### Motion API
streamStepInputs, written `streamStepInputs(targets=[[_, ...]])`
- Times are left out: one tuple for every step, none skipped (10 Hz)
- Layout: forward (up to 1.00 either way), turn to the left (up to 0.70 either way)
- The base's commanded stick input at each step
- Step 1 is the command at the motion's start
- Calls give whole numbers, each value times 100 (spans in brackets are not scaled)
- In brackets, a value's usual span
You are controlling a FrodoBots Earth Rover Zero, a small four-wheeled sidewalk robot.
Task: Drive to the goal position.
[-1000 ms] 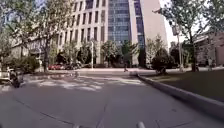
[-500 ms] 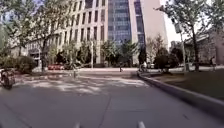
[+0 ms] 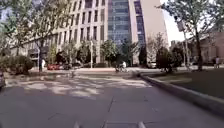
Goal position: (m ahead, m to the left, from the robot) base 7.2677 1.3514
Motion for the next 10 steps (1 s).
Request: streamStepInputs(targets=[[70,0],[70,0],[70,0],[70,0],[70,0],[70,0],[70,0],[70,0],[70,0],[70,0]])
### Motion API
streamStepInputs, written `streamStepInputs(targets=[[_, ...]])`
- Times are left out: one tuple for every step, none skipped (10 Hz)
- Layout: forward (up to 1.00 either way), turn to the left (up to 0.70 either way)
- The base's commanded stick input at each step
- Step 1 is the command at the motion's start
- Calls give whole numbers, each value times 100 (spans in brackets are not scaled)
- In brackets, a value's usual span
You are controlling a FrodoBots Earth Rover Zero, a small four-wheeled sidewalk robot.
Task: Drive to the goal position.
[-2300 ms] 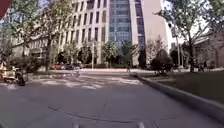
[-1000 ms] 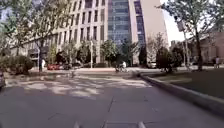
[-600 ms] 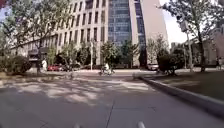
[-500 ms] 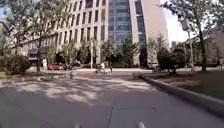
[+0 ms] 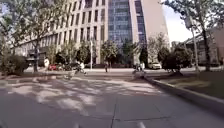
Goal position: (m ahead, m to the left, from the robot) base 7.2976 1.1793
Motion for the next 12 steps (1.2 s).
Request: streamStepInputs(targets=[[70,0],[70,0],[70,0],[70,0],[70,0],[70,0],[70,0],[70,0],[70,0],[70,0],[70,0],[70,0]])
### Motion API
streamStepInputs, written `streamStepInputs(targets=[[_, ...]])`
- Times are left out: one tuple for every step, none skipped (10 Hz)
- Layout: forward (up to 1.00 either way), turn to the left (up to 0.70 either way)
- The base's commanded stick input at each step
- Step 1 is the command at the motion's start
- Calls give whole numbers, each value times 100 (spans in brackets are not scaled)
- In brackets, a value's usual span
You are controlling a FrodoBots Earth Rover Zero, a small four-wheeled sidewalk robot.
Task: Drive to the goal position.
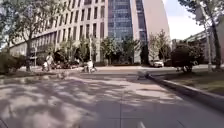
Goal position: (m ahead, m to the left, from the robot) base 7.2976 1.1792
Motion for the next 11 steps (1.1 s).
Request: streamStepInputs(targets=[[70,0],[70,0],[70,0],[70,0],[70,0],[70,0],[70,0],[70,0],[70,0],[70,0],[70,0]])
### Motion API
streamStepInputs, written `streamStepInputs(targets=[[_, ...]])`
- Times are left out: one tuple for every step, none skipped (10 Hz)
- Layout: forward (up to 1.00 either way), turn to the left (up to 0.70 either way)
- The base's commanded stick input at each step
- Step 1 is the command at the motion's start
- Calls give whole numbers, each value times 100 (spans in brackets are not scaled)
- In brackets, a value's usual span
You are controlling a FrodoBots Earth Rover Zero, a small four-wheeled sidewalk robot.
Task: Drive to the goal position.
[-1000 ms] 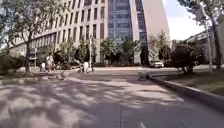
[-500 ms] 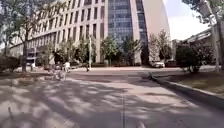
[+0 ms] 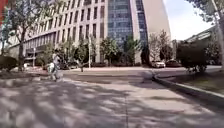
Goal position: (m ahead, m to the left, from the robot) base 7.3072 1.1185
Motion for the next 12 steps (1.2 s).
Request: streamStepInputs(targets=[[70,0],[70,0],[70,0],[70,0],[70,0],[70,0],[70,0],[70,0],[70,0],[70,0],[70,0],[70,0]])
